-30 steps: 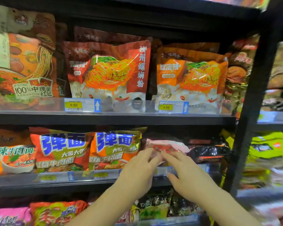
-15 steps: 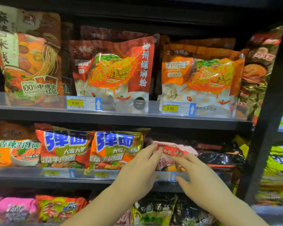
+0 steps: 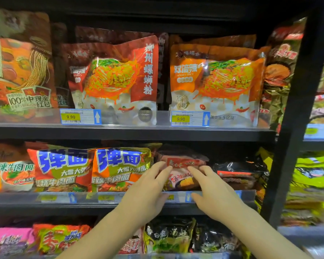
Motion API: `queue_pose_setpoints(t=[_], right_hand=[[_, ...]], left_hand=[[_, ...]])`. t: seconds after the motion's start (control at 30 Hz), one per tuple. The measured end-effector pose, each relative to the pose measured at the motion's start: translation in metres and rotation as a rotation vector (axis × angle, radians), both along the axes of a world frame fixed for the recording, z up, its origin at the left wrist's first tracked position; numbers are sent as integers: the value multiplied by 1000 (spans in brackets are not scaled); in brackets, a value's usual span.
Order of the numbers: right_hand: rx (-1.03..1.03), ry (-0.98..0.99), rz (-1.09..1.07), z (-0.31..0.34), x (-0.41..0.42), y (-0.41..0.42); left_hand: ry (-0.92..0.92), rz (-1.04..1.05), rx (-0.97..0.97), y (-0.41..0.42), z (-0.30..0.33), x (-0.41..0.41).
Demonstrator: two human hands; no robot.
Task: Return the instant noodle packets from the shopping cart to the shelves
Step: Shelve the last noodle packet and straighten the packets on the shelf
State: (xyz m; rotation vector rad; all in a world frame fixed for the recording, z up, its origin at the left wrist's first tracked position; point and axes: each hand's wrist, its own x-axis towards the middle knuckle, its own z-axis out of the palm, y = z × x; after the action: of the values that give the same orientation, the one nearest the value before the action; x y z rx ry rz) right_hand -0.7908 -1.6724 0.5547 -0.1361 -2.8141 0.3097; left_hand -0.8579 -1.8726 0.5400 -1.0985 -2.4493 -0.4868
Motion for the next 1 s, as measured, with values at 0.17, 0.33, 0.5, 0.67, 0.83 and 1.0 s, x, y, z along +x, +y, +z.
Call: queue_pose_setpoints(t=[0.17, 0.33, 0.5, 0.67, 0.83, 1.0], right_hand=[[-36, -5, 70, -2, 16, 1], [-89, -6, 105, -8, 37, 2], [-111, -35, -12, -13, 68, 29], [-106, 29, -112, -15, 84, 60], [-102, 61, -120, -17, 88, 67], [-120, 68, -111, -22, 81, 75]], left_hand=[[-3, 9, 6, -1, -3, 3], [-2, 2, 25, 2, -11, 8], [-32, -31, 64, 10, -20, 21], [-64, -24, 117, 36, -22, 37], [-82, -63, 111, 63, -29, 48], [-59, -27, 125, 69, -28, 49]])
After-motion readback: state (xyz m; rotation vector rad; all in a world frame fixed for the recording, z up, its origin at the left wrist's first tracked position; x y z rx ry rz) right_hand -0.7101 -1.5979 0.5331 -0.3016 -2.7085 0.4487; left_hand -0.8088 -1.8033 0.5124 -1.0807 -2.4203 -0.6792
